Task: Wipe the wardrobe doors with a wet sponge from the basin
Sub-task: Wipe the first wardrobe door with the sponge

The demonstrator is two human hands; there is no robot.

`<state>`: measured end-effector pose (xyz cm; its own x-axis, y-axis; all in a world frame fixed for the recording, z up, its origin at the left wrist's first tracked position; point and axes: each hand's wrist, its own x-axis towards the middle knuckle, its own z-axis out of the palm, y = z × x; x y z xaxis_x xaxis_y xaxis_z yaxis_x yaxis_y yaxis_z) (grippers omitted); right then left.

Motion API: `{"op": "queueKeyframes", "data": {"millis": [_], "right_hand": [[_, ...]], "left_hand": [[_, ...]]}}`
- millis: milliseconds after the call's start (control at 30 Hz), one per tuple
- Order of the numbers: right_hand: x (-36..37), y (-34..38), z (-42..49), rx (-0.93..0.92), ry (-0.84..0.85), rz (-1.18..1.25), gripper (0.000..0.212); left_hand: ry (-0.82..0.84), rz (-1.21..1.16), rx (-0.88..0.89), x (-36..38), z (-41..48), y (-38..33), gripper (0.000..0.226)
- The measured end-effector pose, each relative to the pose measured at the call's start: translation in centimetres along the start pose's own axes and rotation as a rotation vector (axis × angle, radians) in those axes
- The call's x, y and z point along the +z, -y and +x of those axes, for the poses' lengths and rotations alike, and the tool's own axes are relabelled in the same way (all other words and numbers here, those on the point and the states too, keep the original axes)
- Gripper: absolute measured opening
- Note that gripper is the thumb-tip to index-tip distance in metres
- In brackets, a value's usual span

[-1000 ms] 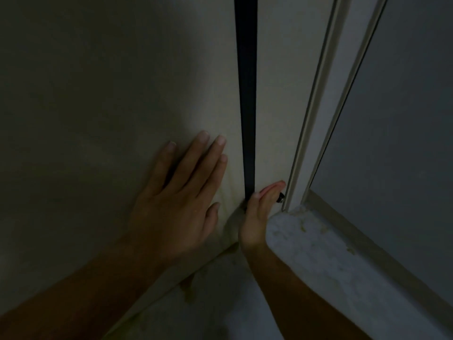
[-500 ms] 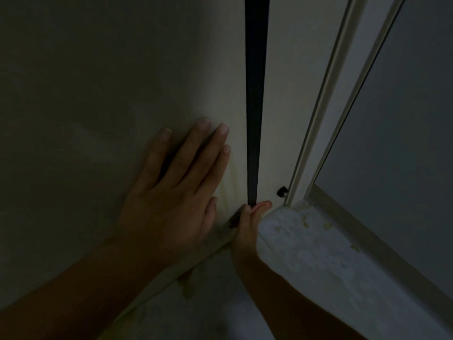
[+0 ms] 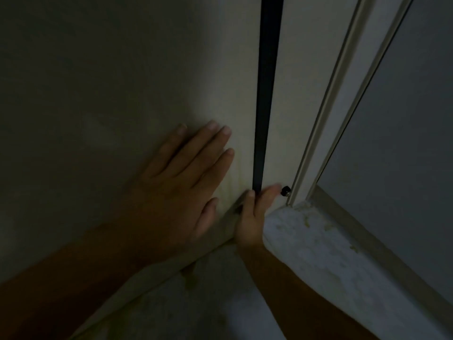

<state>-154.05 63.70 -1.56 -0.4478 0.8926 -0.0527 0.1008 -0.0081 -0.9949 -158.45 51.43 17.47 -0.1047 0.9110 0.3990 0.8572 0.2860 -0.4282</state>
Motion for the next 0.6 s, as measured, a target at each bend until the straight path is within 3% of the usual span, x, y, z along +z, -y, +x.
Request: {"op": "queueKeyframes", "data": {"millis": [67, 133, 300, 467, 600], "right_hand": [[0.2, 4.1, -0.8, -0.379, 0.024, 0.022, 0.071], [0.8, 5.7, -1.7, -0.580, 0.080, -0.030, 0.073], [1.4, 7.2, -3.1, -0.454, 0.095, -0.084, 0.075], [2.7, 21.0, -4.0, -0.809, 0.026, -0.048, 0.069], [3.3, 17.5, -4.6, -0.774, 0.030, -0.119, 0.071]], "left_hand": [[-0.019, -0.020, -0.025, -1.0, -0.6, 0.3, 0.068], [-0.045, -0.021, -0.045, -2.3, -1.1, 0.8, 0.065], [-0.092, 0.039, -0.156, -6.2, -2.8, 3.6, 0.064], [-0.154, 0.090, -0.267, -9.2, -4.9, 5.7, 0.061], [-0.105, 0.159, -0.294, -10.2, -6.3, 6.3, 0.064]]}}
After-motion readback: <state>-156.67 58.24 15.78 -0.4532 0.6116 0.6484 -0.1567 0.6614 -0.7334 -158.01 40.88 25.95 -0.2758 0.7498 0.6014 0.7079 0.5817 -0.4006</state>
